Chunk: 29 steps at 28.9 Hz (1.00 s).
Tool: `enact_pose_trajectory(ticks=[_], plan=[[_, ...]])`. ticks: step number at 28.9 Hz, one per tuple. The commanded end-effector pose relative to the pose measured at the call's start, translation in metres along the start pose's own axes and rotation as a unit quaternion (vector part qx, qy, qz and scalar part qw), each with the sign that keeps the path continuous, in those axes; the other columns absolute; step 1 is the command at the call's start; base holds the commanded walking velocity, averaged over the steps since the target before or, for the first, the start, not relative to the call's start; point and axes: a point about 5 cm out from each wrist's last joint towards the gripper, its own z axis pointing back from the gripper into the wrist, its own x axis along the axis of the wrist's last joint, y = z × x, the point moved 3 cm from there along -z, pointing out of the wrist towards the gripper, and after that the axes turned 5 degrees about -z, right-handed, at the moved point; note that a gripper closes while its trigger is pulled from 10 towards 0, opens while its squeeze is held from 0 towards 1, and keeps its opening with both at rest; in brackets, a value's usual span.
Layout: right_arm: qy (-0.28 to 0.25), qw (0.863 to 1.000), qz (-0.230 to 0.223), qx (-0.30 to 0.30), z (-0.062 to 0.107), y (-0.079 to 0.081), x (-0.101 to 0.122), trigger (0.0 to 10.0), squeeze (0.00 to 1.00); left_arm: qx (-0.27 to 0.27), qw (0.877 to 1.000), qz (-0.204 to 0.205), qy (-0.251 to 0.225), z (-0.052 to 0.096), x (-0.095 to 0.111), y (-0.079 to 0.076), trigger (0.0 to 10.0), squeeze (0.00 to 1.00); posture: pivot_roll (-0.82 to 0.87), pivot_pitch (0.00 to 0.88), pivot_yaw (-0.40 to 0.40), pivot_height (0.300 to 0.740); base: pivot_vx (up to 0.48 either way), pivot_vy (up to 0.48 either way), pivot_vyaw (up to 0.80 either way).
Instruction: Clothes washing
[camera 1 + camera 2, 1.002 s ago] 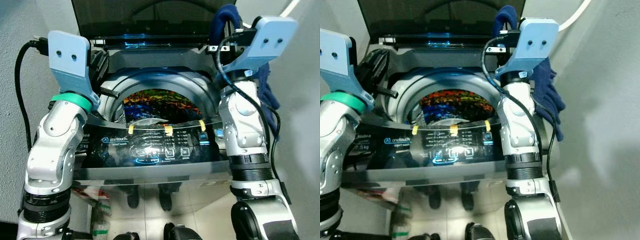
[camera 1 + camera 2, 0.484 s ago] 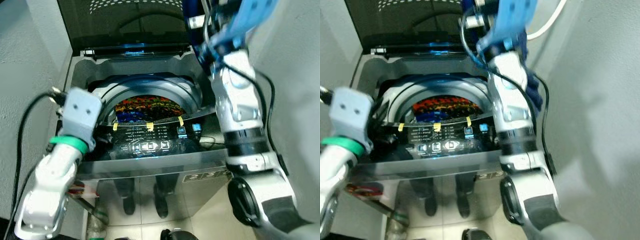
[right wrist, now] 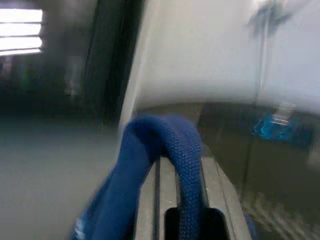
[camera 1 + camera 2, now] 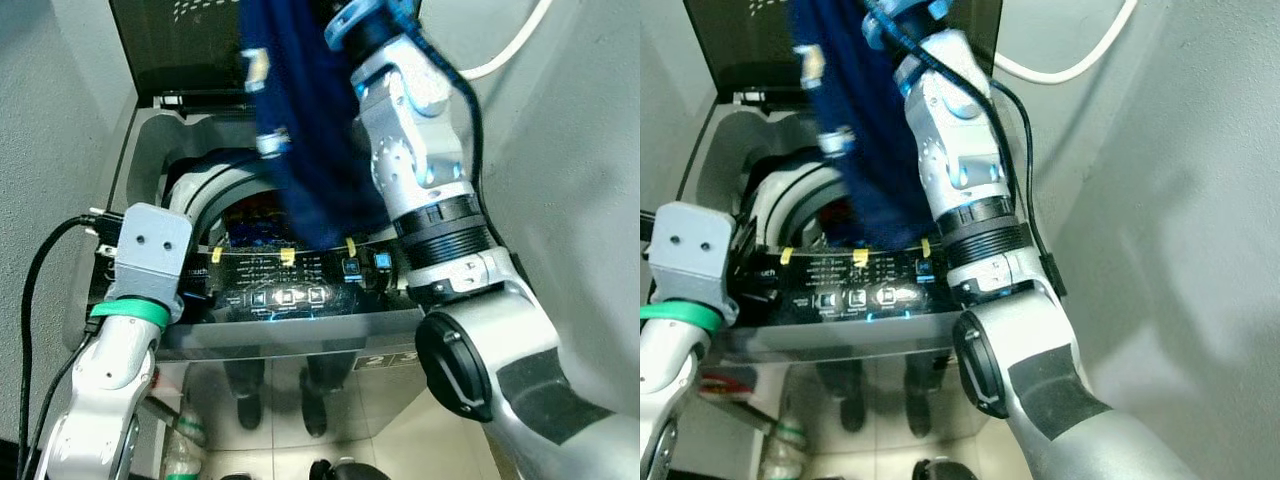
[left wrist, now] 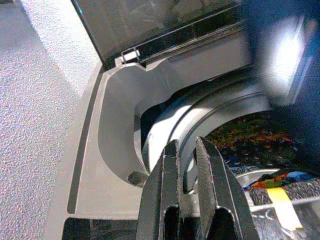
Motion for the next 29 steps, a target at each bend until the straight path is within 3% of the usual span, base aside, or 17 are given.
enact_pose_trajectory(ticks=[1, 2, 6, 7, 8, 14, 17, 20, 22, 25, 26, 27, 29], plan=[[0.087, 0.995, 0.032, 0.029, 0.011, 0.012, -0.04, 10.0, 0.0, 0.005, 1.0, 0.001, -0.004, -0.001, 0.001, 0.002, 10.0, 0.0, 0.09, 0.023, 0.015, 0.74, 0.0, 0.0, 0.0], [0.134, 0.989, 0.052, 0.035, 0.021, 0.013, -0.06, 10.0, 0.0, 0.007, 1.0, 0.004, -0.008, -0.002, 0.003, 0.002, 10.0, 0.0, 0.09, 0.024, 0.016, 0.74, 0.0, 0.0, 0.0], [0.157, 0.986, 0.052, 0.021, 0.026, 0.007, -0.069, 10.0, 0.0, 0.009, 1.0, 0.005, -0.015, -0.001, 0.006, 0.002, 10.0, 0.0, 0.09, 0.025, 0.017, 0.74, 0.0, 0.0, 0.0], [0.171, 0.984, 0.042, -0.001, 0.028, -0.002, -0.073, 10.0, 0.94, 0.012, 1.0, 0.004, -0.023, 0.0, 0.008, 0.002, 10.0, 0.0, 0.1, 0.025, 0.017, 0.74, 0.0, 0.0, 0.0], [0.18, 0.983, 0.035, -0.02, 0.031, -0.012, -0.074, 10.0, 1.0, 0.013, 0.999, 0.003, -0.029, 0.001, 0.011, 0.002, 10.0, 0.0, 0.11, 0.028, 0.016, 0.74, 0.0, 0.0, 0.0], [0.183, 0.983, 0.031, -0.01, 0.035, -0.023, -0.072, 10.0, 1.0, 0.014, 0.999, -0.001, -0.035, 0.003, 0.014, 0.003, 10.0, 0.0, 0.11, 0.032, 0.02, 0.74, 0.0, 0.0, 0.0], [0.19, 0.978, 0.033, 0.078, 0.046, -0.02, -0.072, 10.0, 1.0, 0.009, 0.999, -0.003, -0.037, 0.001, 0.015, 0.002, 10.0, 0.0, 0.1, 0.033, 0.028, 0.74, 0.0, 0.0, 0.0], [0.19, 0.978, 0.033, 0.078, 0.046, -0.02, -0.072, 10.0, 1.0, 0.009, 0.999, -0.003, -0.037, 0.001, 0.015, 0.002, 10.0, 0.0, 0.1, 0.033, 0.028, 0.74, 0.0, 0.0, 0.0], [0.186, 0.964, 0.015, 0.188, 0.071, -0.016, -0.068, 10.0, 0.99, 0.005, 0.999, -0.002, -0.042, -0.001, 0.017, 0.001, 10.0, 0.0, 0.1, 0.034, 0.031, 0.74, 0.0, 0.0, 0.0], [0.186, 0.964, 0.015, 0.188, 0.071, -0.016, -0.068, 10.0, 0.99, 0.005, 0.999, -0.002, -0.042, -0.001, 0.017, 0.001, 10.0, 0.0, 0.1, 0.034, 0.031, 0.74, 0.0, 0.0, 0.0], [0.182, 0.954, -0.003, 0.239, 0.087, -0.013, -0.065, 10.0, 0.0, 0.005, 0.999, -0.001, -0.044, -0.002, 0.018, 0.001, 10.0, 0.0, 0.1, 0.036, 0.031, 0.74, 0.0, 0.0, 0.0], [0.178, 0.945, -0.027, 0.272, 0.105, -0.014, -0.063, 10.0, 0.0, 0.006, 0.999, -0.002, -0.047, -0.002, 0.02, 0.002, 10.0, 0.0, 0.1, 0.038, 0.03, 0.74, 0.0, 0.0, 0.0], [0.147, 0.946, -0.09, 0.274, 0.123, -0.021, -0.049, 10.0, 0.0, 0.007, 0.999, -0.002, -0.049, -0.003, 0.021, 0.003, 10.0, 0.0, 0.1, 0.041, 0.031, 0.74, 0.0, 0.0, 0.0]])
